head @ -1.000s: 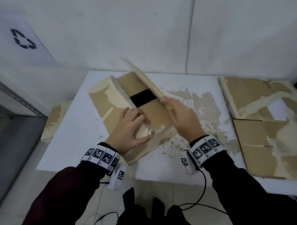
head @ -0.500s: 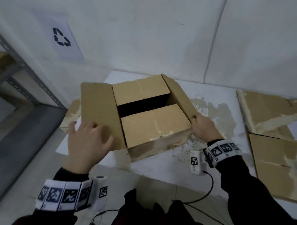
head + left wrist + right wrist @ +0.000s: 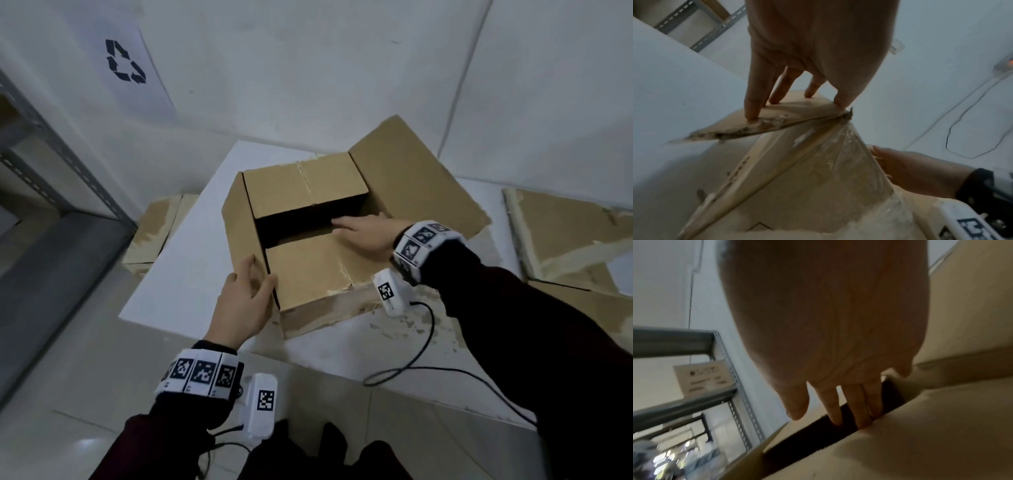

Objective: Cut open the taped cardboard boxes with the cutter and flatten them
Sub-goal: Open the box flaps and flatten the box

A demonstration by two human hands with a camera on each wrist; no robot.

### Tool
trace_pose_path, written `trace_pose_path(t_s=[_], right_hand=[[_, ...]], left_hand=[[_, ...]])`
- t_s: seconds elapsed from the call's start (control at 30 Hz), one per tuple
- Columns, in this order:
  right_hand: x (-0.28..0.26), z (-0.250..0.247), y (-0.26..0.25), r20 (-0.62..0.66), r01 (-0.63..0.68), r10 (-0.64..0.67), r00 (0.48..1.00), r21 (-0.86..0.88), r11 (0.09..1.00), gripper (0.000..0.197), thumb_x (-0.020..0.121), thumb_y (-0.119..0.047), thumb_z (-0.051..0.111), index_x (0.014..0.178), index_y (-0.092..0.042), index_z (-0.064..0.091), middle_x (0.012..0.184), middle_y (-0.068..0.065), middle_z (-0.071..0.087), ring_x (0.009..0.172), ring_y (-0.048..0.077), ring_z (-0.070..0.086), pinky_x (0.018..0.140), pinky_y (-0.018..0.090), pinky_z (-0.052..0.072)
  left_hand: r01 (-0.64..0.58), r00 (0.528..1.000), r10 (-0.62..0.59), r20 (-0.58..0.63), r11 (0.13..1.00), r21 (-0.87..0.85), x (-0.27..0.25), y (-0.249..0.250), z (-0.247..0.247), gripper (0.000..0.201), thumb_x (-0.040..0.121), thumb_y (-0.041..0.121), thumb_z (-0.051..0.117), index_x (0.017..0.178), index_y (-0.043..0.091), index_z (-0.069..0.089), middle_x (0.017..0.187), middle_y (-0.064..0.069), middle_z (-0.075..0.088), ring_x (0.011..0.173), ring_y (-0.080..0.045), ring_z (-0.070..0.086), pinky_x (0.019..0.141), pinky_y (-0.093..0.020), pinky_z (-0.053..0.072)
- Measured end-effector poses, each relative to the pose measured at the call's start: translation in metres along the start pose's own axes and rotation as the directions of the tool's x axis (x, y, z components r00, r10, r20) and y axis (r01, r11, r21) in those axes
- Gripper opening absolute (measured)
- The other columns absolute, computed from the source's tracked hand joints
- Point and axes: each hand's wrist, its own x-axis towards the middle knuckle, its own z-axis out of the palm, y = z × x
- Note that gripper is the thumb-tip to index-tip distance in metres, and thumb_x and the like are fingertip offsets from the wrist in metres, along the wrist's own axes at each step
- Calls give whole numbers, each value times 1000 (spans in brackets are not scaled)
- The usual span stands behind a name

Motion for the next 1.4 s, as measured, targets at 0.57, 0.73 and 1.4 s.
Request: trace_pose_path(t_s=[0.57, 0.73, 1.4], right_hand=[[-193, 88, -33, -223, -251, 400, 889, 492, 833, 67, 82, -34, 69, 140, -26, 37, 128, -2, 48, 115, 16, 51, 85, 18, 43], [-132, 98, -44, -87, -166, 667, 740, 937, 306, 89, 85, -54, 56, 150, -32, 0, 153, 8, 28, 126, 32, 47, 79, 38, 55], [-72, 99, -18, 61, -29, 831, 553, 998, -54, 41, 88, -21, 57, 125, -7, 43, 109, 18, 54, 95, 30, 59, 67, 38, 59]], left_hand=[[-455, 813, 127, 568, 746, 485, 19, 5, -87, 81, 81, 76, 34, 141, 22, 35, 133, -6, 47, 108, -21, 55, 90, -36, 48], [-703, 709, 448, 545, 508, 498, 53, 83, -71, 47, 96, 52, 39, 114, 12, 57, 102, -8, 62, 89, -24, 60, 79, -38, 52], [-319, 930, 144, 339, 777, 544, 256, 147, -33, 73, 87, 40, 64, 143, 4, 33, 151, -18, 31, 139, -34, 29, 107, -40, 32]])
